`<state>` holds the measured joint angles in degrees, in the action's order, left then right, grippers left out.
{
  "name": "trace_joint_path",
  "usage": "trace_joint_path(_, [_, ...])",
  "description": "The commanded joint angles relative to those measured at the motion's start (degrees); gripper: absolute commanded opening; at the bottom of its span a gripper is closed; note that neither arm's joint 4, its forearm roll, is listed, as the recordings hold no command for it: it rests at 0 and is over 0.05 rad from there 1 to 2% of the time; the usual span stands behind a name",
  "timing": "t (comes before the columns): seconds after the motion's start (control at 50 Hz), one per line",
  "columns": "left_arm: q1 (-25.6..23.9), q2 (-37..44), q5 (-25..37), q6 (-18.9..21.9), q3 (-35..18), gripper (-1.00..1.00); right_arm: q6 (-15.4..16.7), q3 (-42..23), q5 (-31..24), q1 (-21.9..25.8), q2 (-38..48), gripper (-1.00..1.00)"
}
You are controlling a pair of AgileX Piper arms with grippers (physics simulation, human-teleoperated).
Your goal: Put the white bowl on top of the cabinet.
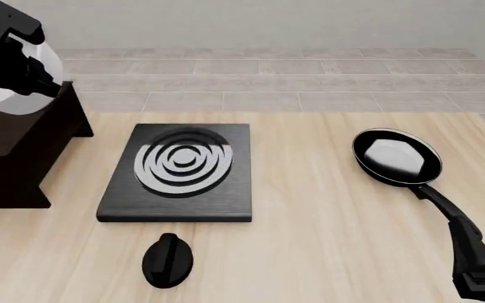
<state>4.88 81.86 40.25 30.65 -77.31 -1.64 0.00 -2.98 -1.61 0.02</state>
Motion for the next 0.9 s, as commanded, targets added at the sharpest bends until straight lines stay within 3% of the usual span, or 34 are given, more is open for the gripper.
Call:
trace_joint_path(0.02, [5.1,-1.1,-2.8,3.0,2.8,-1.0,0.0,0.0,0.0,0.0,0.0,1.0])
trace_joint_path(0.22, [7.1,-1.3,-5.3,3.3,6.2,-1.0,0.2,0.0,-0.1,0.1,0.0,1.0])
trace_joint_path(0.42, [9.3,-0.5,-6.9,3.8,5.6,-1.0,0.3,0.0,0.0,0.0,0.0,1.0])
trace_joint_path(0.7, [10.4,2.0,-7.8,1.5,5.9,-1.0,0.4,0.0,-0.1,0.0,0.0,1.0])
trace_joint_path(0.78, [9.1,1.6,-7.4,-1.9,6.1,-1.0,0.4,0.0,-0.1,0.0,0.0,1.0])
trace_joint_path(0.9, [10.6,2.7,-9.2,-0.7,8.2,-1.0,0.3,0.0,-0.1,0.0,0.0,1.0])
